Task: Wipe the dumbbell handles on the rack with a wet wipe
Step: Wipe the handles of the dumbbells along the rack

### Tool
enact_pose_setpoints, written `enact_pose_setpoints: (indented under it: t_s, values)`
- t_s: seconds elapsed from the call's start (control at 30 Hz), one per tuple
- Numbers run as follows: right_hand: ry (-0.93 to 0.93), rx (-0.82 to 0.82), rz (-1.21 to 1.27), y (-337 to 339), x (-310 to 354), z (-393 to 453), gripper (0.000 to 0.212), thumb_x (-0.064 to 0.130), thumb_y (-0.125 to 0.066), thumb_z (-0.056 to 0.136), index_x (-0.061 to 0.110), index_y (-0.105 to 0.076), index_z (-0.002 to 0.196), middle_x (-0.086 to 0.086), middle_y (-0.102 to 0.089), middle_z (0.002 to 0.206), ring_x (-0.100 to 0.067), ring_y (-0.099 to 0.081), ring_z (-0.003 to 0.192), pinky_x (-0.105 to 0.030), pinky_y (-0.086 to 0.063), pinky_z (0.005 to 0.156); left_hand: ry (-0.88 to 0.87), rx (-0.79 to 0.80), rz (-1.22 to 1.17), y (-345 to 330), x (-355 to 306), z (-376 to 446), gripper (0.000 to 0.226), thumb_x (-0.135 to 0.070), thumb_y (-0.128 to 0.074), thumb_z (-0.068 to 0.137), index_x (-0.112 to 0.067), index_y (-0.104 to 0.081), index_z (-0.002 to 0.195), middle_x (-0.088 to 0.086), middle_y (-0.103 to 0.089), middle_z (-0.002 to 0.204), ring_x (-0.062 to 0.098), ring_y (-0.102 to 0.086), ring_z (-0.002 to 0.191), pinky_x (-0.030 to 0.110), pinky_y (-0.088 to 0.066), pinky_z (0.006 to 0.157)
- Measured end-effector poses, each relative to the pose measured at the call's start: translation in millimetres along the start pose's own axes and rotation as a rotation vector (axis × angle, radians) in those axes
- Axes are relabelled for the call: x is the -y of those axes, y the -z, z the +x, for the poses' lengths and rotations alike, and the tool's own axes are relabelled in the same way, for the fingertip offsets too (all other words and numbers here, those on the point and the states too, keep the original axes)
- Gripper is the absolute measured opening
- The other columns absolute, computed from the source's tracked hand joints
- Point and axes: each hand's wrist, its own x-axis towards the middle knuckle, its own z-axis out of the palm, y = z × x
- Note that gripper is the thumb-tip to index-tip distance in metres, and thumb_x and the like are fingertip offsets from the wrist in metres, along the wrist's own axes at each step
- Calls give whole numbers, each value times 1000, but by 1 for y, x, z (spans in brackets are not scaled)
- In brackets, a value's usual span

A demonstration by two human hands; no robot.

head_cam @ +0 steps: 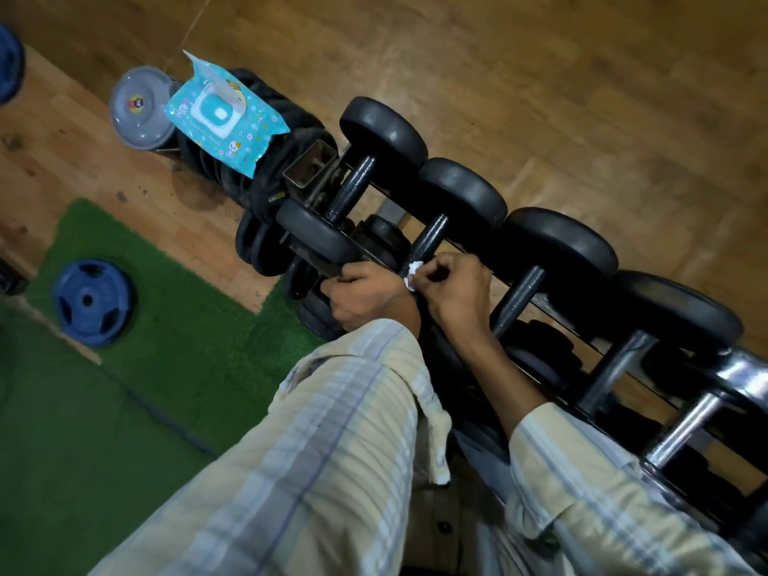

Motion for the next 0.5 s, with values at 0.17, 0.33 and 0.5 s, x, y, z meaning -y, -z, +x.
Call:
enact_pose_setpoints:
  t_s: [0.17, 0.33, 0.5]
  values:
    - [-102, -271, 286, -4, 6, 8, 7, 21, -84, 82, 16, -79, 82, 10, -73, 70, 5, -66, 61, -9, -46, 59, -16, -4, -10, -4, 1, 2, 27, -22, -47, 95, -3, -65, 101, 21, -72, 100, 41, -61, 97, 40, -39, 77]
    - [-362, -446, 741, -12, 10, 47, 16, 14, -84, 82, 12, -72, 72, -2, -72, 66, -11, -67, 59, -24, -57, 63, -43, -27, 7, -6, 4, 3, 26, -22, -47, 94, -3, -65, 99, 21, -72, 95, 41, -62, 91, 41, -38, 75]
    - [-616, -383, 1091, -11, 13, 53, 22, -3, -74, 83, 8, -65, 67, -4, -63, 60, -12, -57, 57, -22, -51, 56, -53, -53, 45, -7, 3, 2, 27, -23, -47, 94, -5, -67, 99, 19, -72, 95, 40, -61, 92, 42, -33, 78]
